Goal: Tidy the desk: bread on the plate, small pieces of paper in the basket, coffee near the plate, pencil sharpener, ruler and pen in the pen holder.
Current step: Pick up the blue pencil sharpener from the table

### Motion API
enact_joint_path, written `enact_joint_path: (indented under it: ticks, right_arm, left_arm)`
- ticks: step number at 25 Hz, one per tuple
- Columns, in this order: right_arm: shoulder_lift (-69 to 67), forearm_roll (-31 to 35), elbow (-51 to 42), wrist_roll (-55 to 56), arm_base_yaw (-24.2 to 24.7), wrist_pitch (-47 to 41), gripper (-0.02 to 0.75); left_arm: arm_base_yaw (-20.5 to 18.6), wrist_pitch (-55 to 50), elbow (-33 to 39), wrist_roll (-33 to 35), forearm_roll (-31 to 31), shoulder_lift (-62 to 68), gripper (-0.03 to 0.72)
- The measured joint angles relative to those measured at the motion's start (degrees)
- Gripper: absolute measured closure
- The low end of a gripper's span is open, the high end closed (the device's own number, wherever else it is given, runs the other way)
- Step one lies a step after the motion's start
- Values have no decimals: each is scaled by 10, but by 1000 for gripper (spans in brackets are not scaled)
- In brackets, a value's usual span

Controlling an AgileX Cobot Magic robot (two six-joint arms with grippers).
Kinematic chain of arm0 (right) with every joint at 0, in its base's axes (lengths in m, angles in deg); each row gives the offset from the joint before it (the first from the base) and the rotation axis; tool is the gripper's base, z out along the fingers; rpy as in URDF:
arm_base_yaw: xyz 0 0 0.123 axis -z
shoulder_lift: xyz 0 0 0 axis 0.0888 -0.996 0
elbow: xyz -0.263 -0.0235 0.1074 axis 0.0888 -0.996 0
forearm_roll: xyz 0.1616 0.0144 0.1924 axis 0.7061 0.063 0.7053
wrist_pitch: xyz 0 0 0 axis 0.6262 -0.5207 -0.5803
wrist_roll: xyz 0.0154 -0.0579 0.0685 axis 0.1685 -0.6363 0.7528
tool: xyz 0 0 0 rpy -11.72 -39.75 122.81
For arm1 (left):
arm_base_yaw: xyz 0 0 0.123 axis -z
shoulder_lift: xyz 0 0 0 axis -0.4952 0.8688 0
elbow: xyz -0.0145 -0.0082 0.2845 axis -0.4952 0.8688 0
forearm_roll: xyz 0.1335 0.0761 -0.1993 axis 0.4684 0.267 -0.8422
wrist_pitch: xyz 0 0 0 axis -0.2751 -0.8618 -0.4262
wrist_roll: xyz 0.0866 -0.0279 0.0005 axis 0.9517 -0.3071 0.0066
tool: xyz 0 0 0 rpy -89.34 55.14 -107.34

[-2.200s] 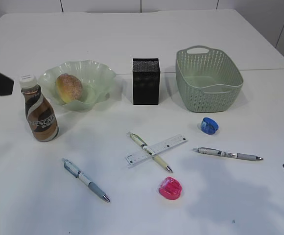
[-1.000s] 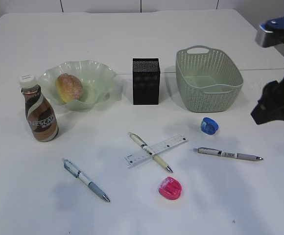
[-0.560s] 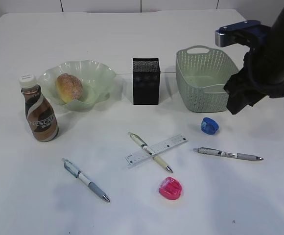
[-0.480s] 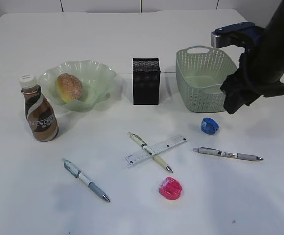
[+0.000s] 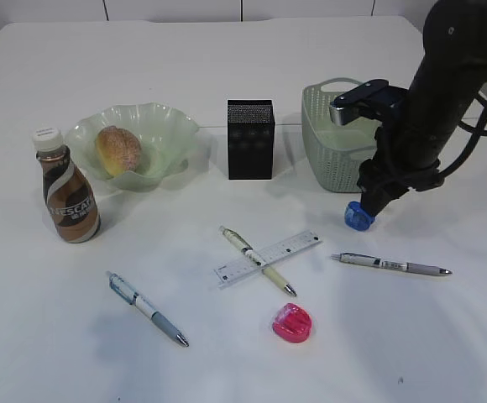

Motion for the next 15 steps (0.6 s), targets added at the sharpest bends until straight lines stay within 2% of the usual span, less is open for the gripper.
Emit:
enact_joint_path:
  ticks: [15]
  right_arm:
    - [-63, 3, 5, -46, 0, 85, 277]
  left_arm:
    - [0, -1, 0, 0, 2, 0, 214]
